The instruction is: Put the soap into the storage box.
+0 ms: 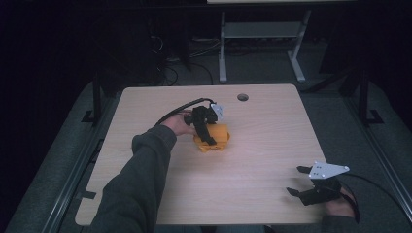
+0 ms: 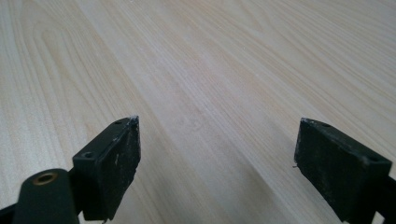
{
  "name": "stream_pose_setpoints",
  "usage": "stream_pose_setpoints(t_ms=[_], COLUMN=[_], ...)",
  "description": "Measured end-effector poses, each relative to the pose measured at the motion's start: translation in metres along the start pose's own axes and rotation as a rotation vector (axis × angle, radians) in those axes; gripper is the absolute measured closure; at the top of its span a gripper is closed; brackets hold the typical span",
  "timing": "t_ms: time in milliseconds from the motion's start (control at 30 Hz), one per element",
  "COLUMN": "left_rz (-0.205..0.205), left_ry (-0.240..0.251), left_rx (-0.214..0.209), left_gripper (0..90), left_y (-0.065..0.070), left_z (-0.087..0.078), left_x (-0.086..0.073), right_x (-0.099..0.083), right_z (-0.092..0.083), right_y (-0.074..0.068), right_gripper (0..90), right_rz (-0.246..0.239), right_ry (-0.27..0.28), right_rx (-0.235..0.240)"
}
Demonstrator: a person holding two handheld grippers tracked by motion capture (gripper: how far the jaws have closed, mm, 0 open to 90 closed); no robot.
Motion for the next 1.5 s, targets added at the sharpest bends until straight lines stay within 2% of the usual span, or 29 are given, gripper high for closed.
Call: stream_pose_setpoints(t_ms=[200,500,933,1300,1500], left_rz=[-0.016,-0.016,-0.026,-0.028,-0.027], left_ry=[-0.003,-0.025,-0.032,-0.021,-0.009], left_rx=[-0.003,0.01,0.02,0.034,0.056], left_gripper=[20.5,20.2,18.0,17.5,17.7], left_y=[0.0,0.0,0.0,0.001,0.0], left_z=[0.001,0.001,0.001,-0.007,-0.015], left_x=[0.0,0.0,-0.001,0.001,0.002], right_x=[-0.001,-0.001,-0.001,-0.001,-0.001], right_z=[0.0,0.001,0.001,0.002,0.002], right_y=[0.001,0.0,0.0,-0.001,-0.001], right_gripper=[14.0,14.0,14.0,14.0,14.0], right_rz=[-0.004,0.003,0.003,0.005,0.011], right_ry=[-0.003,0.003,-0.003,-0.004,-0.006], right_rx=[-0.002,0.002,0.005,0.007,0.008])
Point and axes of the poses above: each handheld gripper's, and its own axes: z roughly forward along the jaws, x roughly out of its top, y roughly to its right, the point moved 7 cm from there along z, roughly forward along the jaws, and after that the axes turned 9 degrees about x, right-handed, at the moved point
